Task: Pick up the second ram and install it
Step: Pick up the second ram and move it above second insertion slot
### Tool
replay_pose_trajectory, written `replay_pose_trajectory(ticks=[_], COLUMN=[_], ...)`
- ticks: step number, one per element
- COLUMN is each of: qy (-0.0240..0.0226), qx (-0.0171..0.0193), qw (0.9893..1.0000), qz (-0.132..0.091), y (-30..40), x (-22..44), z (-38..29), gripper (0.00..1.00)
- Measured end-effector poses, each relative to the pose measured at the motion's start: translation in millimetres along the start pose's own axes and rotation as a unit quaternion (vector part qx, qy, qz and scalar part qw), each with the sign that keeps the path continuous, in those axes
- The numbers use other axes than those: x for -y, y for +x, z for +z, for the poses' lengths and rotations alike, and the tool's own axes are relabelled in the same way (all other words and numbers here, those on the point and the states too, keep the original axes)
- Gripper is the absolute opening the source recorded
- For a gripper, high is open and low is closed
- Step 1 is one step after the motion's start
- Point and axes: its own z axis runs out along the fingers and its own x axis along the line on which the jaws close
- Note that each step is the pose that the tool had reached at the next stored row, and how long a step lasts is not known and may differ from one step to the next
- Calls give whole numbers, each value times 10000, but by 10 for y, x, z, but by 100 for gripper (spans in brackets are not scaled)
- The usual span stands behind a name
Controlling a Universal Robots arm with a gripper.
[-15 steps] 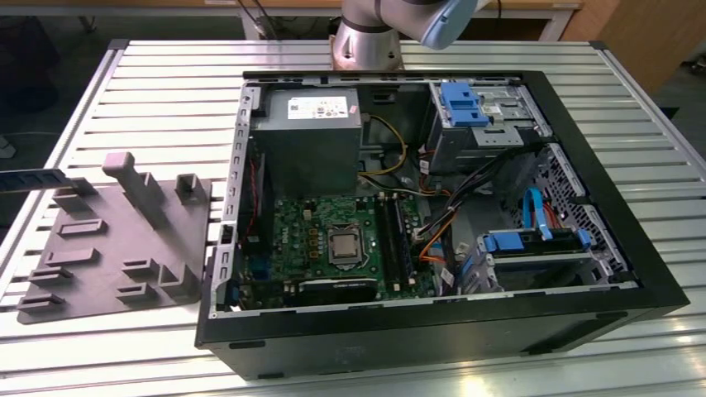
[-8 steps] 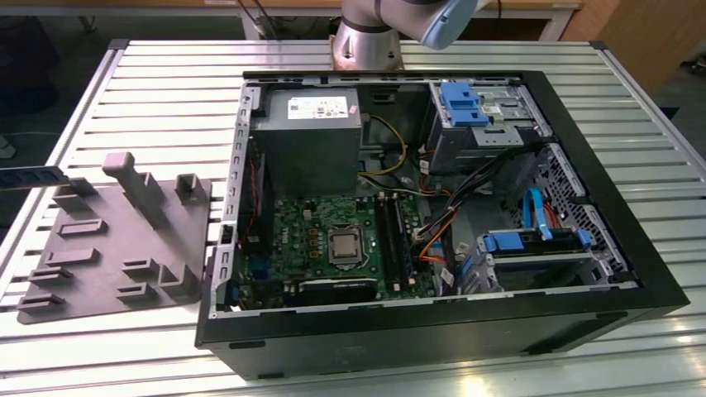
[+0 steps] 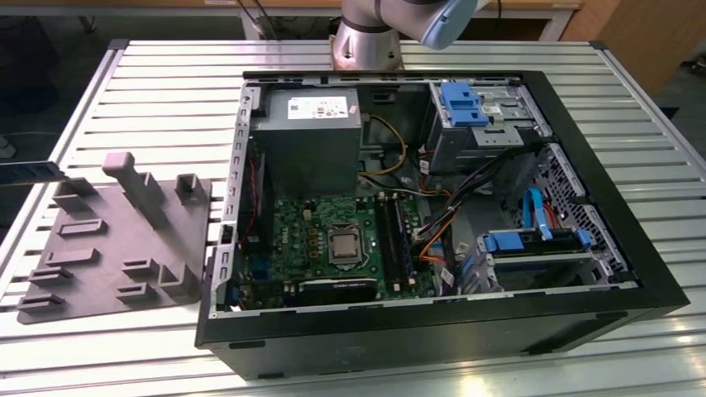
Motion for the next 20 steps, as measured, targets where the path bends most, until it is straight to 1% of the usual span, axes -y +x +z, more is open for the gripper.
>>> replay_pose_trajectory(ticks=[7,20], qy=[2,2], qx=[6,7], qw=[10000,10000], qz=[0,-1], y=[-2,-2], x=[-2,20], z=[-42,-46], gripper=[12,12])
